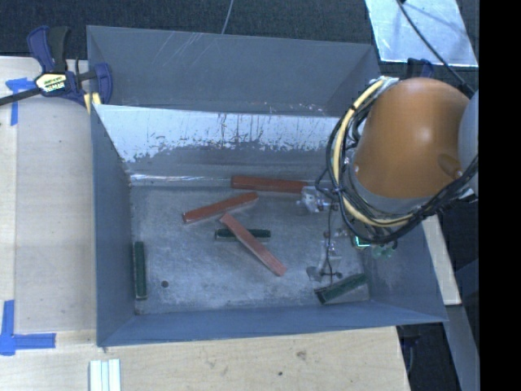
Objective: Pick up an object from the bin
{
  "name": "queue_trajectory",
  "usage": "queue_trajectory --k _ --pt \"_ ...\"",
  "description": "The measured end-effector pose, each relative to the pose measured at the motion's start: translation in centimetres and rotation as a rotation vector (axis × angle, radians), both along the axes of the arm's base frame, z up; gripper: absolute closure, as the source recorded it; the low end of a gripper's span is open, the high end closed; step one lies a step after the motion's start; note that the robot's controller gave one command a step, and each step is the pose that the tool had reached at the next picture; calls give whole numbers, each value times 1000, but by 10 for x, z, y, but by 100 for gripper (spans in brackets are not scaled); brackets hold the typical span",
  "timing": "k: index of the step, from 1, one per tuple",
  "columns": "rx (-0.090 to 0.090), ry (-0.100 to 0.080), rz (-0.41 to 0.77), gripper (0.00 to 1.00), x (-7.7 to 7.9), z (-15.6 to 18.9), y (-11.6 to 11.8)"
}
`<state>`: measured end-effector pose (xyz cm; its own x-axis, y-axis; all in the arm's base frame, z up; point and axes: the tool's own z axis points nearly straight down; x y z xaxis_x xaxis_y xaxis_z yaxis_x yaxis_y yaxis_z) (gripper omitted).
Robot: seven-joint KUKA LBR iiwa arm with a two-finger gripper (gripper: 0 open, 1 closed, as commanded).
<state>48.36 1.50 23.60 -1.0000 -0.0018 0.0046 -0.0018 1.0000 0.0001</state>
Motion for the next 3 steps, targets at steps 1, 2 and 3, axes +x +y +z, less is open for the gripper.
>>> queue_trajectory --k 1,2,3 --pt "0 -8 0 0 1 4 0" --pt "-1 -9 -13 0 4 1 2" --pt "-1 -13 -37 0 9 -7 9"
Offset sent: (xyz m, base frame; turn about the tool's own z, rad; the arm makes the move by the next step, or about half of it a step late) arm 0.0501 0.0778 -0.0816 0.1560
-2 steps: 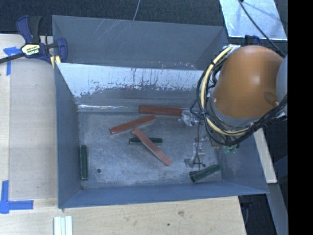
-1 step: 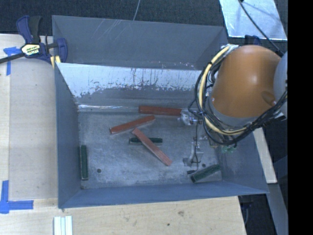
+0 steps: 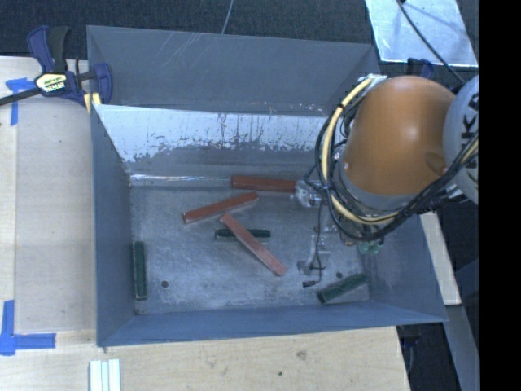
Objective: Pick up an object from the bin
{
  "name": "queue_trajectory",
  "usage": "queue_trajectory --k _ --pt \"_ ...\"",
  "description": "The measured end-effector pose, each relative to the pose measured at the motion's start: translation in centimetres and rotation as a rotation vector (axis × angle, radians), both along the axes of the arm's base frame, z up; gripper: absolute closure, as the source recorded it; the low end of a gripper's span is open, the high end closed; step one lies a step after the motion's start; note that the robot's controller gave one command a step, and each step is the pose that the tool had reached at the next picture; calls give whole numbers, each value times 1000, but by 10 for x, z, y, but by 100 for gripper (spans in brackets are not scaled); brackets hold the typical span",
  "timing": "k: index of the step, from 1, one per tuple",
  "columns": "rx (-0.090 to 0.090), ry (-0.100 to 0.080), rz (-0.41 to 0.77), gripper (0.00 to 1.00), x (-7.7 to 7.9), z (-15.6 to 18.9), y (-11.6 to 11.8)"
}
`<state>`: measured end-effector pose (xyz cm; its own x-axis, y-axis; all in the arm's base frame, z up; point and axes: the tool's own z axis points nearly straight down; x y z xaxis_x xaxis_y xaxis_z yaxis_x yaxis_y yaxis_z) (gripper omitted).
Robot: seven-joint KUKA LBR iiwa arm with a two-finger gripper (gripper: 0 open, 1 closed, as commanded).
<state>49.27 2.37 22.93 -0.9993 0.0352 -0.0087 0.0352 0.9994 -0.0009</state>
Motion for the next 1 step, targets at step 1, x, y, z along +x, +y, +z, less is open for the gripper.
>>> queue_trajectory --k 1 --pt "0 7 325 100 25 -159 -41"
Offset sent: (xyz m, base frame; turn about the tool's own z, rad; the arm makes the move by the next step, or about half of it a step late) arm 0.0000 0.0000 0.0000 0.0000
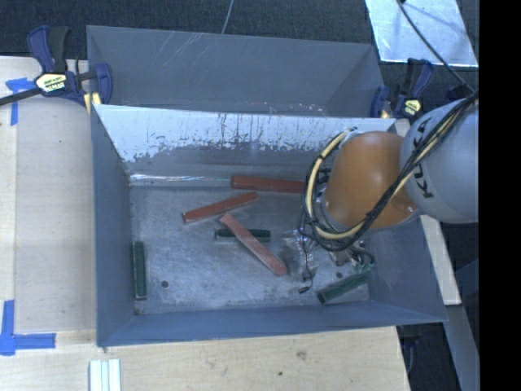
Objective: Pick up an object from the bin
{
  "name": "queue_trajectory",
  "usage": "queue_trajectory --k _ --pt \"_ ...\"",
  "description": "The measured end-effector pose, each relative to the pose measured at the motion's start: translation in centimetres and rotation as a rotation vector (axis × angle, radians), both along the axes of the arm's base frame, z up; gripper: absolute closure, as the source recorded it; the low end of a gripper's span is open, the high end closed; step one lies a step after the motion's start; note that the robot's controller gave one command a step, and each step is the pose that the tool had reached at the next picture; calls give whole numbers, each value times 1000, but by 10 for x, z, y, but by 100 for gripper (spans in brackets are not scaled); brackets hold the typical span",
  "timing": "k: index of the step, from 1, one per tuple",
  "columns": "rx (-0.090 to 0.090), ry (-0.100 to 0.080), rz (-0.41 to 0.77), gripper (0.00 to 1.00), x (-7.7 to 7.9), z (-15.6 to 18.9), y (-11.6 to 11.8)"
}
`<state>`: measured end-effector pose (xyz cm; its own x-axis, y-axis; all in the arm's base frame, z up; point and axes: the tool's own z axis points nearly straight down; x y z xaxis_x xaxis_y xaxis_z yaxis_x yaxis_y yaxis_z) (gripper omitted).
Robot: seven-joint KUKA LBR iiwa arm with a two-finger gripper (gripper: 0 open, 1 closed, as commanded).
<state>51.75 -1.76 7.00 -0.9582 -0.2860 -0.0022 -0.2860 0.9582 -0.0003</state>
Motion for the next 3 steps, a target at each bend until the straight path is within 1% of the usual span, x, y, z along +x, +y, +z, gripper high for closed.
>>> queue_trajectory --k 1,2,3 --pt "0 -1 -1 0 0 0 0" --pt "0 0 -2 0 0 0 1" --pt "0 2 -58 0 -20 6 73"
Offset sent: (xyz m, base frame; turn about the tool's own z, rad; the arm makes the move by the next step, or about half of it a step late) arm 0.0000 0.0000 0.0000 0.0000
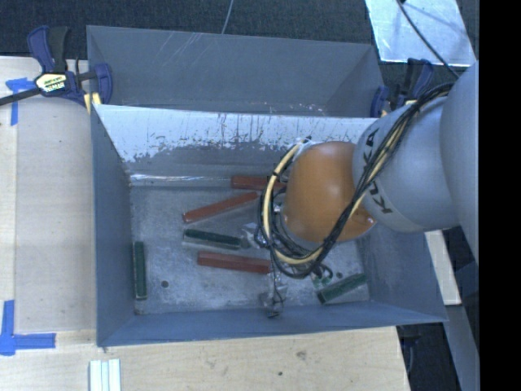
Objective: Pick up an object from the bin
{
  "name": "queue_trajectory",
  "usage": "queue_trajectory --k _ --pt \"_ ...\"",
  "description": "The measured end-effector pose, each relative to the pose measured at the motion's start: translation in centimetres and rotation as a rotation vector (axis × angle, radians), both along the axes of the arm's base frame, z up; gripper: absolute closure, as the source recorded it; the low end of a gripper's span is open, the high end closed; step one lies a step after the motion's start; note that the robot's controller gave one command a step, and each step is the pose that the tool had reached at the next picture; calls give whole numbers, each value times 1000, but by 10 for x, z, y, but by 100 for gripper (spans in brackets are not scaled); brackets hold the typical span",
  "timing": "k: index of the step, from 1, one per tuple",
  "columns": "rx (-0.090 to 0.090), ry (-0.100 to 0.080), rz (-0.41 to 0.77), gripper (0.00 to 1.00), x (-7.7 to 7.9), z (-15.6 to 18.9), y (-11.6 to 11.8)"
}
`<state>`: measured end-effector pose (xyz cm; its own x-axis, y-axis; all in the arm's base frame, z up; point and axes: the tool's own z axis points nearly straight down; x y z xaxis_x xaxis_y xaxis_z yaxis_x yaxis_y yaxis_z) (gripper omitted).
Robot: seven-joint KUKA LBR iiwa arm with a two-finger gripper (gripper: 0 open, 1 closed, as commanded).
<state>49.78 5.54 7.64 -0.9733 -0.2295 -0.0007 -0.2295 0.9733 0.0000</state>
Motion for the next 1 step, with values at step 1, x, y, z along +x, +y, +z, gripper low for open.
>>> queue_trajectory --k 1 --pt "0 -4 -41 100 75 -2 -41"
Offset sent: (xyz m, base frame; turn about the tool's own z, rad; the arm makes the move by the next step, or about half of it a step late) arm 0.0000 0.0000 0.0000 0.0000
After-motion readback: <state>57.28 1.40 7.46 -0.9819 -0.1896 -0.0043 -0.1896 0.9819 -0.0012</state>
